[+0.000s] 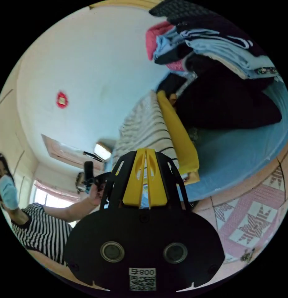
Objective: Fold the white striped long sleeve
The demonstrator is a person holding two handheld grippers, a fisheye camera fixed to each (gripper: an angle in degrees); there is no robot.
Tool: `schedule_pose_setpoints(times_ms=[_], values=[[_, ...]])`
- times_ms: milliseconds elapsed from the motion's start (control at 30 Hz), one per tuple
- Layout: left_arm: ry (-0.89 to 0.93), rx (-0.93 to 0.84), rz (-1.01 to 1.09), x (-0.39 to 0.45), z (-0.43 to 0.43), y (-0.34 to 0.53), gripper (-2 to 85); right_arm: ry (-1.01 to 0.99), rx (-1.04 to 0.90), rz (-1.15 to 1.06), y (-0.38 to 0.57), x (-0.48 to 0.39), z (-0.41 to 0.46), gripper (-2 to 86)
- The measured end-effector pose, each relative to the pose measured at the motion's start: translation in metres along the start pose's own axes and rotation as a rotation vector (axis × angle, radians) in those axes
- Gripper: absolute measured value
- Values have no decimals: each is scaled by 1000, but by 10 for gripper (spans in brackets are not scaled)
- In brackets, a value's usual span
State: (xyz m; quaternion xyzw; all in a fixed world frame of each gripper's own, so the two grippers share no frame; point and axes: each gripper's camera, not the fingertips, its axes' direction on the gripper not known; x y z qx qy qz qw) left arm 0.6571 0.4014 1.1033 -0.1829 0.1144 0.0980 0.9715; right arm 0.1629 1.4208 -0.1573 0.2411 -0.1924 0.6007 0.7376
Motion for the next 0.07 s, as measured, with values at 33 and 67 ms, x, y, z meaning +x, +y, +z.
schedule_pose_setpoints(times_ms=[33, 67], values=[[14, -2, -14, -6, 3, -1, 2, 19, -44, 33, 2, 4, 19, 0], [43, -4, -30, -14, 5, -3, 3, -29, -23, 80, 7, 8, 27, 0]])
